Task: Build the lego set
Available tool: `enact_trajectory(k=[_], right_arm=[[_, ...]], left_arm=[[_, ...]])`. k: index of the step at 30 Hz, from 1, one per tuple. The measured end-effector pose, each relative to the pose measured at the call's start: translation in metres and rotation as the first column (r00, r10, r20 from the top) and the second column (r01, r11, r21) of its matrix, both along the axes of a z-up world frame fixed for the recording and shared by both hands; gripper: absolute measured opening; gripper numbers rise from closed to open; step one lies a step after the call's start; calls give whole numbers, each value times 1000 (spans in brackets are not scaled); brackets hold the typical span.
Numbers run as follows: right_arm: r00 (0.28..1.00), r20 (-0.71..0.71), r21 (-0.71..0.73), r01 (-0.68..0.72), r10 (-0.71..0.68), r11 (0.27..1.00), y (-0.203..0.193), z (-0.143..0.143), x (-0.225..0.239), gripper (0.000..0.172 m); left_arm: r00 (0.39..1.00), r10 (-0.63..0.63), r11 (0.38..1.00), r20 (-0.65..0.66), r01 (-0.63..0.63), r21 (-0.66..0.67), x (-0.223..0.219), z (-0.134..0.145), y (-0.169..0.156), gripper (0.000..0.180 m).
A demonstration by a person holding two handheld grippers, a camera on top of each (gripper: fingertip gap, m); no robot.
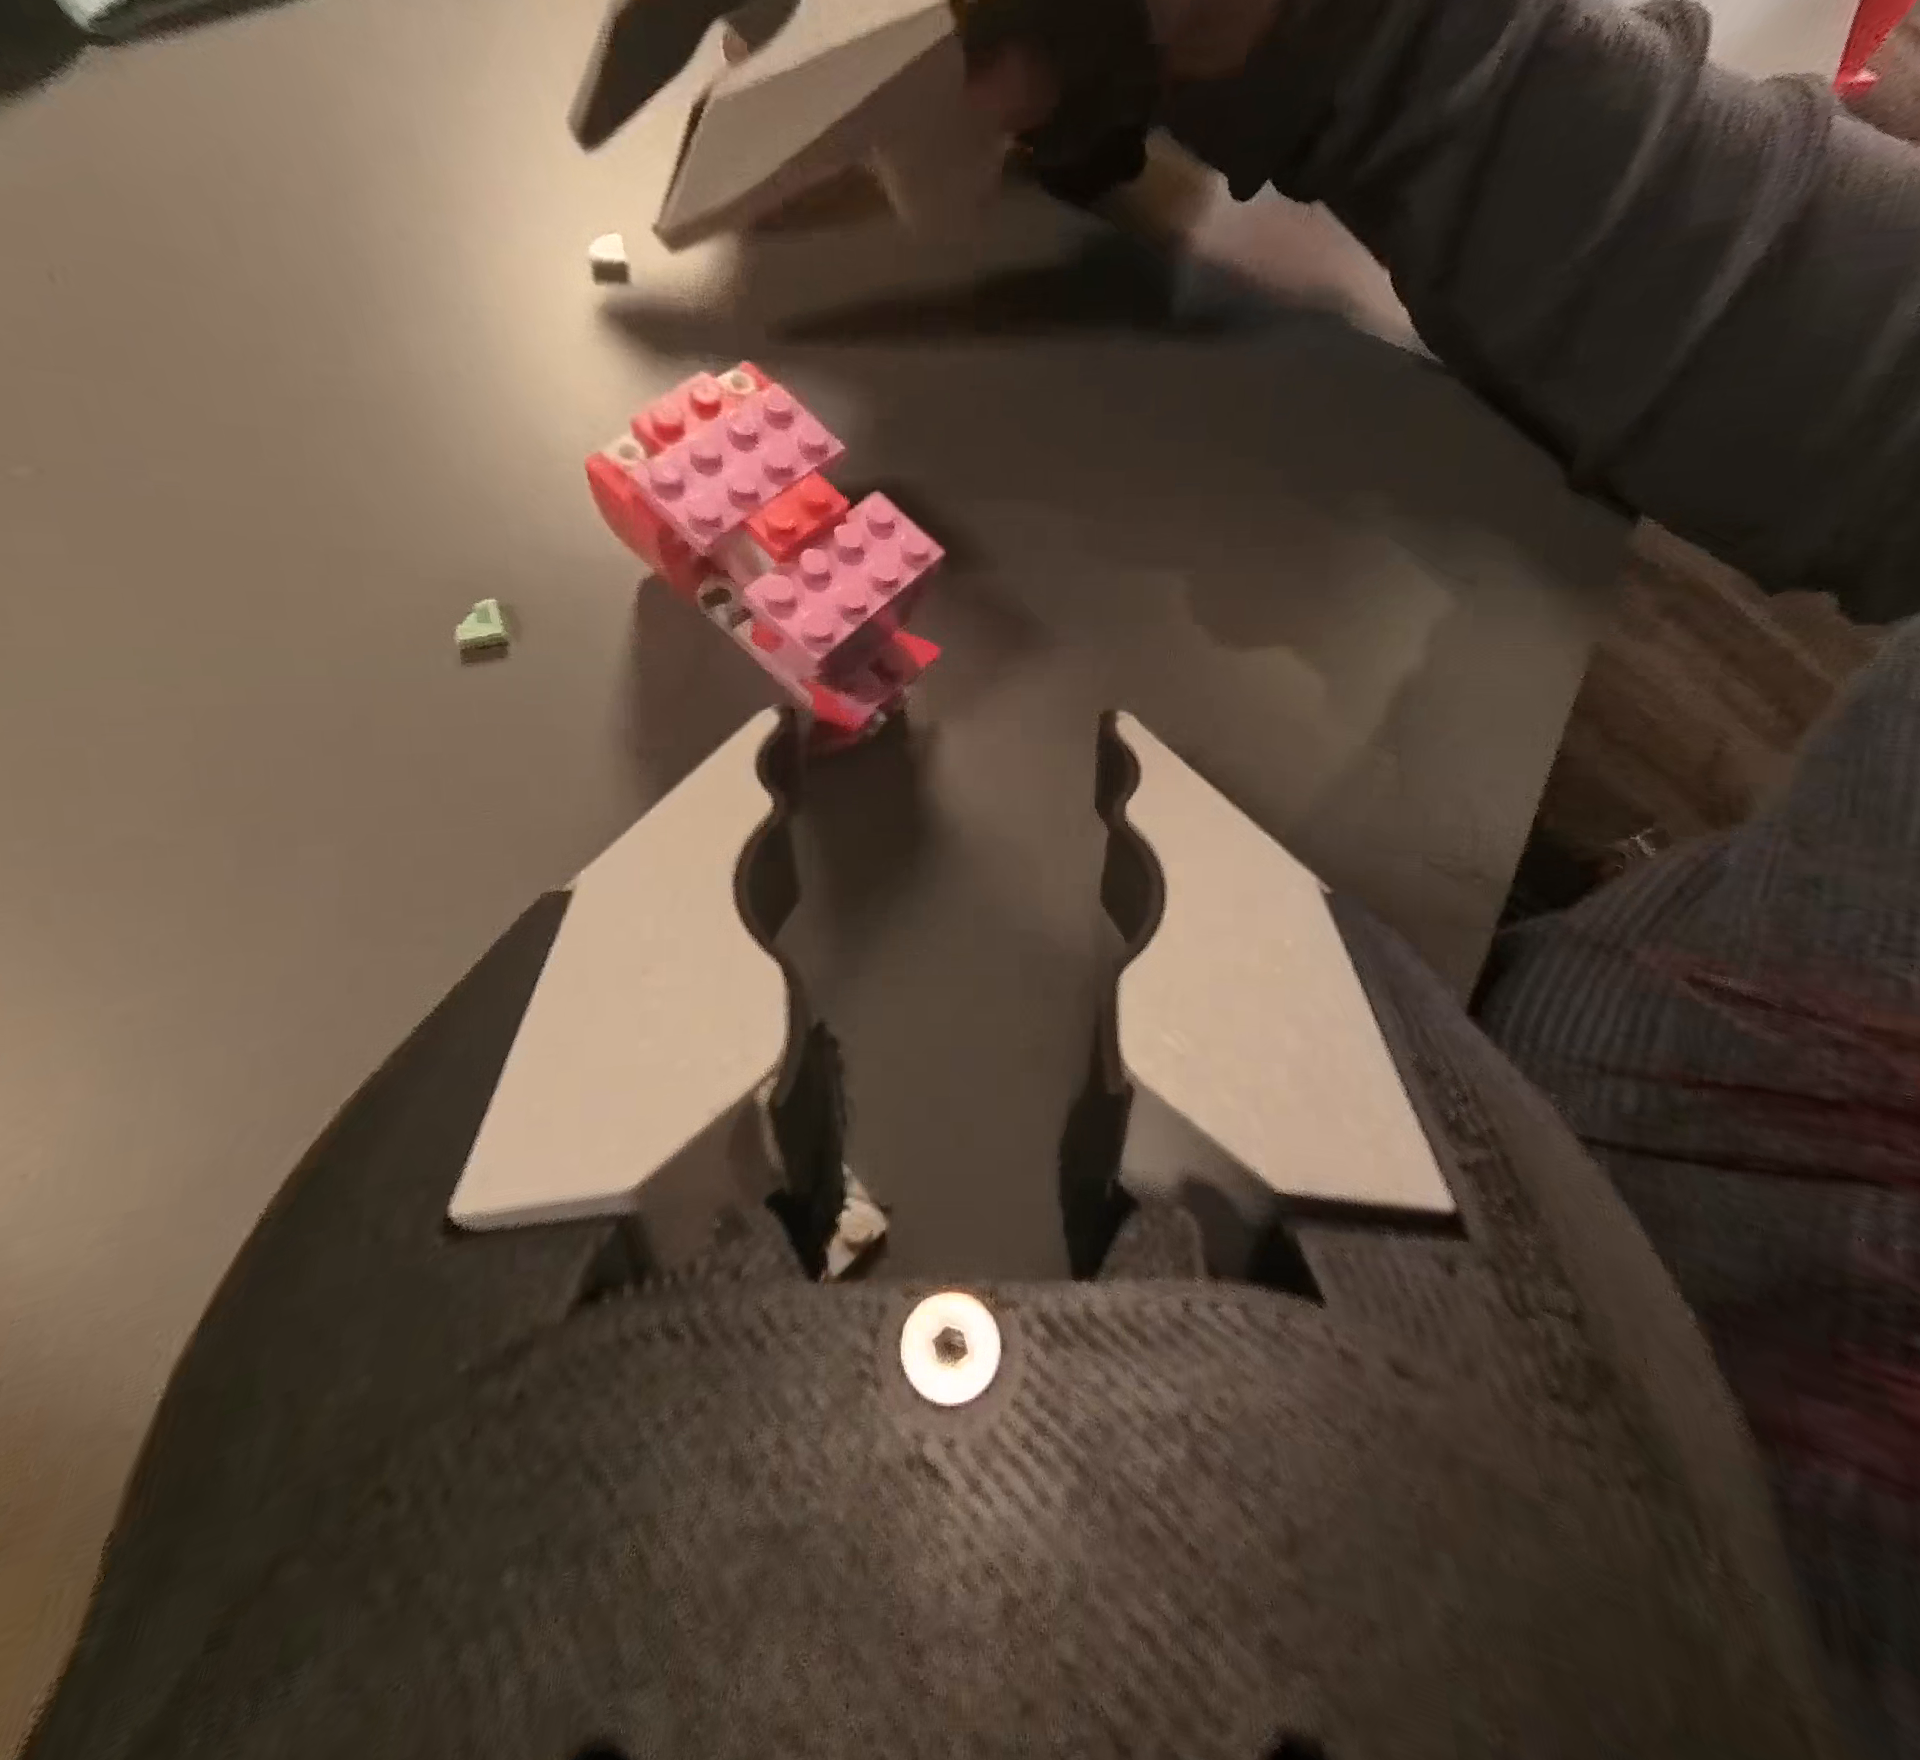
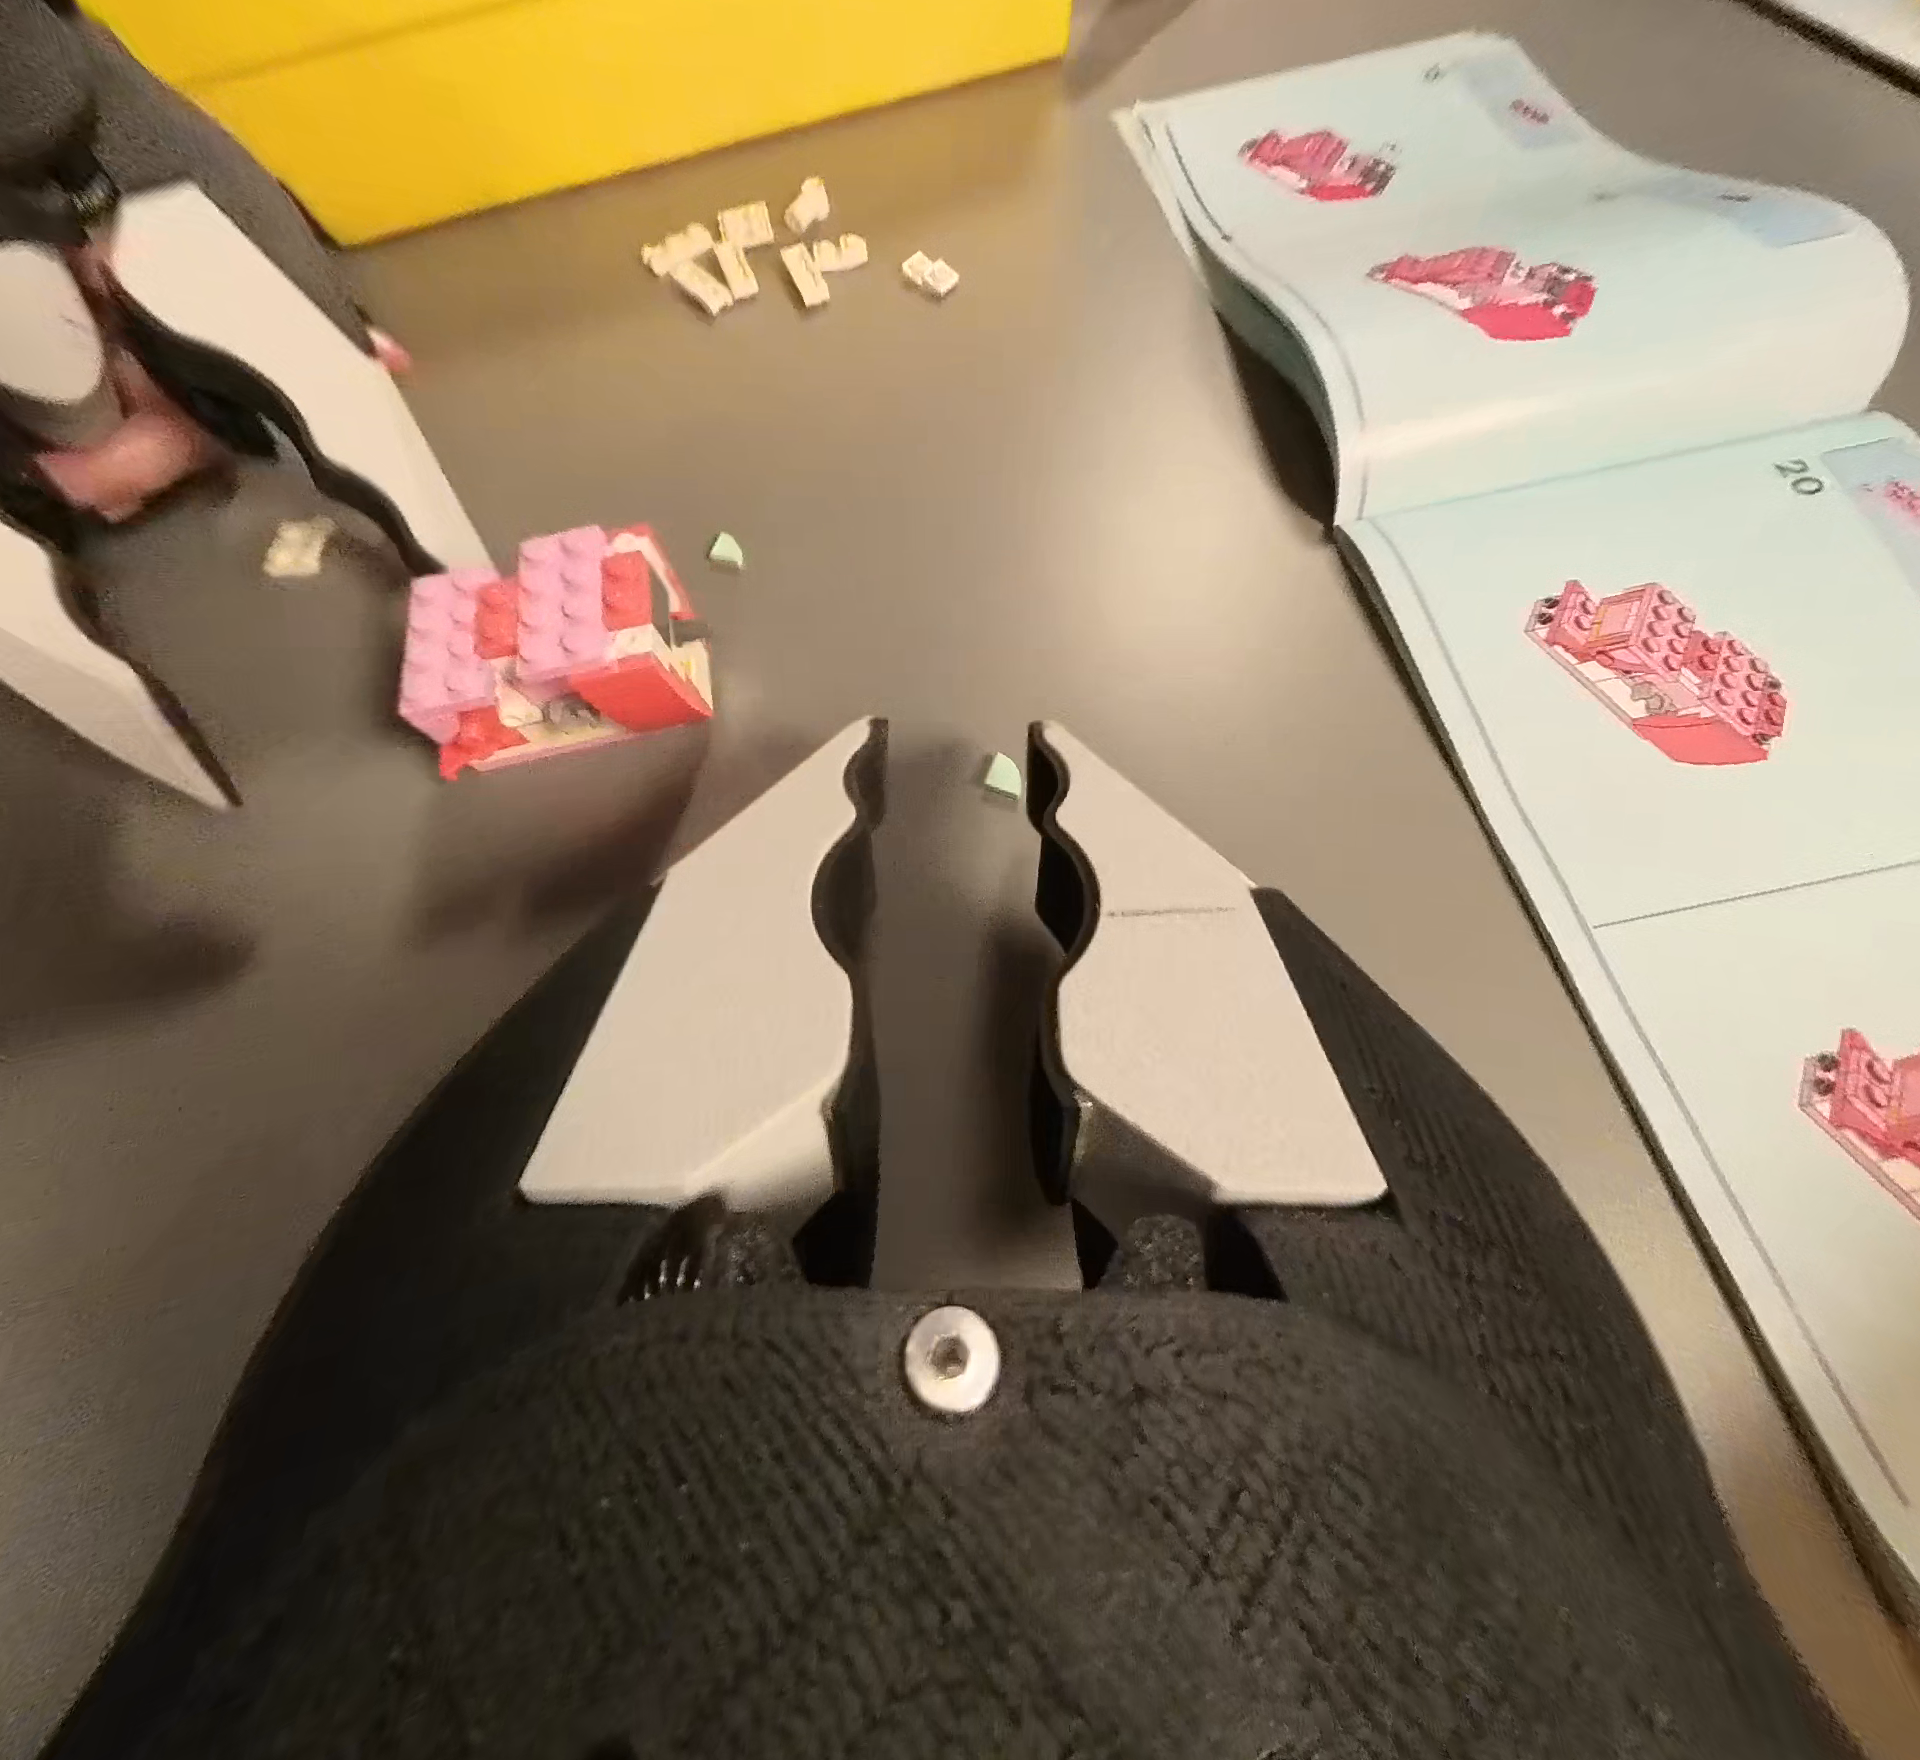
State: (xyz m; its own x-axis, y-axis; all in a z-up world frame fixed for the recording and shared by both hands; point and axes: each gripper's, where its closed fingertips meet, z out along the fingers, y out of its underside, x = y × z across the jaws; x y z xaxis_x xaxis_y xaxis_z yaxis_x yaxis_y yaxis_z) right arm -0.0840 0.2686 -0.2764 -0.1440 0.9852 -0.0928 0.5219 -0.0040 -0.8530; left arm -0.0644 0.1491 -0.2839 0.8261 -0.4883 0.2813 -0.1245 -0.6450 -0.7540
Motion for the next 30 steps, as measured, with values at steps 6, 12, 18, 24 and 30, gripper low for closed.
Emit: enact_trajectory(k=[6, 12, 18, 24, 30], right_arm=[[998, 56, 73, -12, 8, 997, -2, -9, -1, 24], [994, 106, 103, -31, 20, 994, -4, -17, -1, 25], [993, 115, 55, -10, 3, 998, -4, -18, 3, 21], [995, 99, 57, -16, 10, 998, -7, -16, 8, 21], [997, 77, 136, -39, 29, 990, -11, -14, 8, 26]], left_arm=[[998, -24, 989, -60, 33, 141, -21, 15, 20, 66], [981, -104, 966, -161, 138, 218, -32, 28, 38, 69], [966, -141, 950, -216, 193, 244, -29, 40, 42, 81], [963, -185, 952, -195, 224, 207, -26, 33, 40, 90], [965, -205, 955, -164, 234, 181, -21, 27, 37, 88]])
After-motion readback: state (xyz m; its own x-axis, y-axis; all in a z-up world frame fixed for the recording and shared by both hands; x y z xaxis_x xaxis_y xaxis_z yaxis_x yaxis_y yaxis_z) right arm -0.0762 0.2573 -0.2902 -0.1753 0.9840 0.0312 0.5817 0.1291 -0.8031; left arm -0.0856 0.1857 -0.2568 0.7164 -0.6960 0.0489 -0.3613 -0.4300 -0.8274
